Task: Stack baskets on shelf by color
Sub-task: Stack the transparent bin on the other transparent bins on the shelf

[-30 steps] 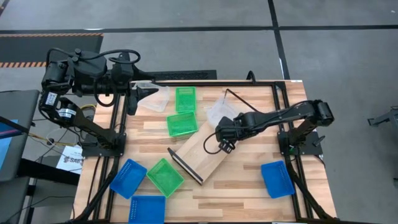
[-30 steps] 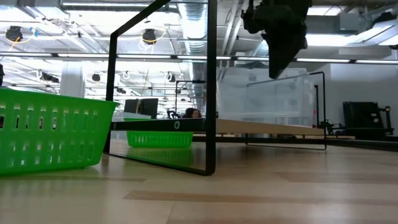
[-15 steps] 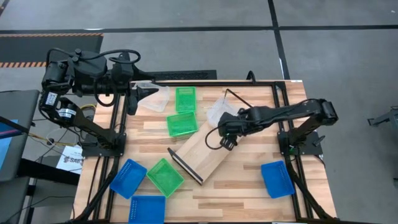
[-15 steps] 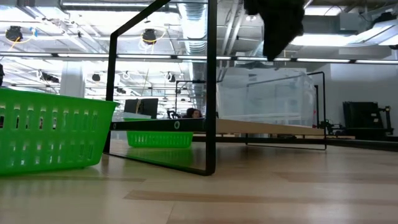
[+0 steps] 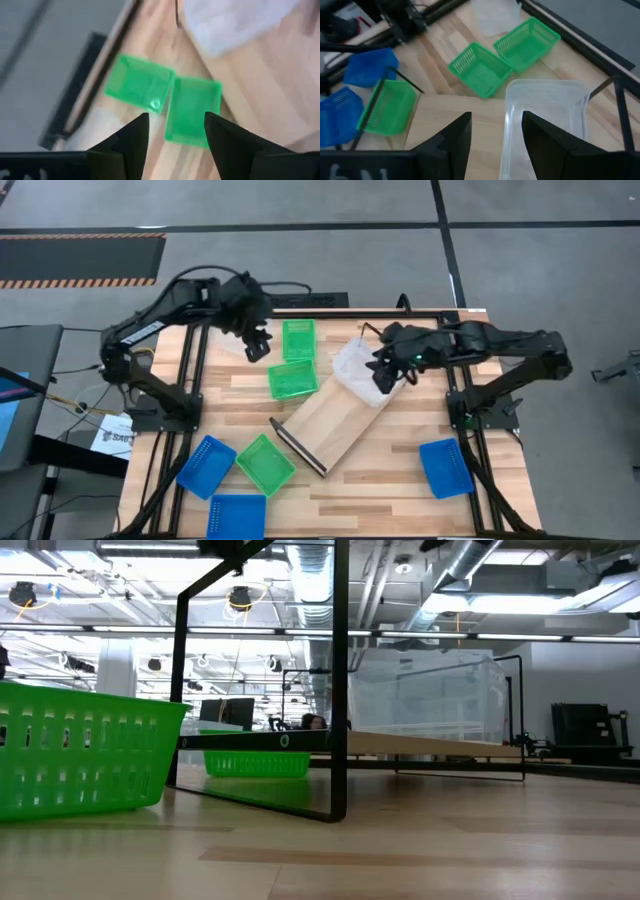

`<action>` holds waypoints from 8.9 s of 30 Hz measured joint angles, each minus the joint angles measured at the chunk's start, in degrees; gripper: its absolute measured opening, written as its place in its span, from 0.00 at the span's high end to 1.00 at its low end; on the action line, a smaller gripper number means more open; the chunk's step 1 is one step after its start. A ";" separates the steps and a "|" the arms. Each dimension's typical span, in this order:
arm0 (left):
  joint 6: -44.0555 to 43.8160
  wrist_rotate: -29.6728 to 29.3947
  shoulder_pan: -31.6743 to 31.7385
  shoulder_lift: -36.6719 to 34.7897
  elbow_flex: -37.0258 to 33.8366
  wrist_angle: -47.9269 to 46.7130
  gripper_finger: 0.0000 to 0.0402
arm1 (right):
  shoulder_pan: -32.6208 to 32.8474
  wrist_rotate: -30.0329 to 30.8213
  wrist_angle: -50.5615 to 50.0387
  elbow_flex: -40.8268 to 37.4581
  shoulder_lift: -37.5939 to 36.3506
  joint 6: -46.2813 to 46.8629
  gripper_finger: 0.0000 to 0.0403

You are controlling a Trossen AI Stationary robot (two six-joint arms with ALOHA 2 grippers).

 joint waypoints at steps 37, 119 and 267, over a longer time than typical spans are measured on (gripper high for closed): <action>19.04 2.67 24.19 -4.95 -52.57 30.92 0.40 | 2.20 1.27 -2.03 -0.02 2.07 -6.50 0.54; 29.19 22.94 -22.91 26.05 4.35 7.29 1.00 | 2.33 0.99 -5.41 -0.04 1.97 -7.85 0.57; 19.14 -11.76 -9.69 1.94 28.32 -2.84 0.58 | 2.10 7.19 -29.74 25.39 29.60 5.28 1.00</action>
